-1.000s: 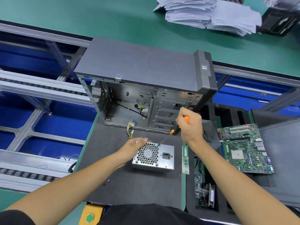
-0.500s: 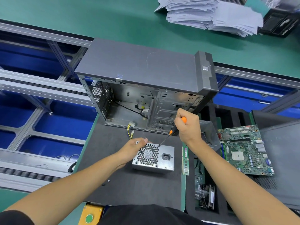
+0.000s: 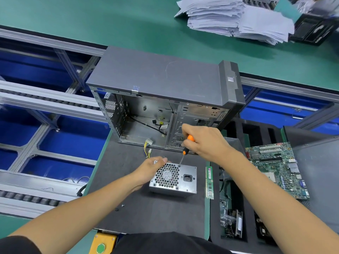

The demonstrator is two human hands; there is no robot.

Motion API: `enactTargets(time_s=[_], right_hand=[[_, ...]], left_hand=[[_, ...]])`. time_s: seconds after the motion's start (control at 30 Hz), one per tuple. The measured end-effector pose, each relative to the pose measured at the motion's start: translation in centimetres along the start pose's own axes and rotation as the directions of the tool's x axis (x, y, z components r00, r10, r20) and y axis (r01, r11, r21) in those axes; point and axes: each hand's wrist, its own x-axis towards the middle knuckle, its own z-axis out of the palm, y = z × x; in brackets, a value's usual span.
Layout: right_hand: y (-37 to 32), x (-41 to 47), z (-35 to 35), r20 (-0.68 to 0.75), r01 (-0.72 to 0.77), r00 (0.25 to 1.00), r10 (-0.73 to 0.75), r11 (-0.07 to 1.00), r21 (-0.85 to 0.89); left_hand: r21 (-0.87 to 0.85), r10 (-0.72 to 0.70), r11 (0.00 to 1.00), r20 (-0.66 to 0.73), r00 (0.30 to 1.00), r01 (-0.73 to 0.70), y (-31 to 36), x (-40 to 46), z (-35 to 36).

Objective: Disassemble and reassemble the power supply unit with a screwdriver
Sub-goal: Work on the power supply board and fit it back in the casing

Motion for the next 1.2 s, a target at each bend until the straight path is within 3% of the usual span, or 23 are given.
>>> enactTargets(time_s=[0.07,0.17,0.23,0.4,0.53,0.77,0.87,1.03,1.2], right_hand=[[-0.2,0.2,-0.7,0.028,0.044,0.999,-0.045,0.998,0.040],[-0.9,0.2,-1.1,0.089,0.019,0.995,-0.041,0.972,0.235],[-1.3,0.1,-1.2,0.141,0.054,0.986,-0.091,0.968,0.247],[-2.1,0.1,-2.6,0.276,0.118,0.948,-0.159,0.980,0.157],[-2.5,0.6,-3.3,0.284,0.106,0.951,-0.122,0.992,0.073],[-3.4,1.0,-3.9,0.319,0.191,0.943,-0.097,0.942,-0.276],[-3.1,0.8,-4.1,0.346,0.191,0.934,-0.092,0.946,-0.263],[-2.7,1.1,-4.2,0.388,0.332,0.900,-0.198,0.888,-0.317],[-2.8,1.2,-3.9,0.371,0.243,0.920,-0.125,0.925,-0.293]], left_hand=[[0.002,-0.012,1.000,-0.001,1.000,0.012,0.1,0.0,0.0],[-0.029,-0.033,0.999,-0.016,0.999,0.033,0.4,-0.3,0.2],[-0.041,-0.033,0.999,-0.037,0.999,0.032,0.7,-0.3,0.4],[0.045,0.009,0.999,-0.104,0.995,-0.004,1.2,-0.6,0.6],[0.089,0.058,0.995,-0.113,0.992,-0.048,1.4,-0.7,0.8],[0.126,0.095,0.989,-0.101,0.990,-0.082,1.6,-1.0,0.9],[0.125,0.095,0.989,-0.100,0.990,-0.083,1.9,-1.1,0.8],[0.085,0.090,0.993,-0.118,0.989,-0.080,1.6,-1.2,0.7],[0.052,0.092,0.995,-0.114,0.989,-0.086,1.3,-1.1,0.7]])
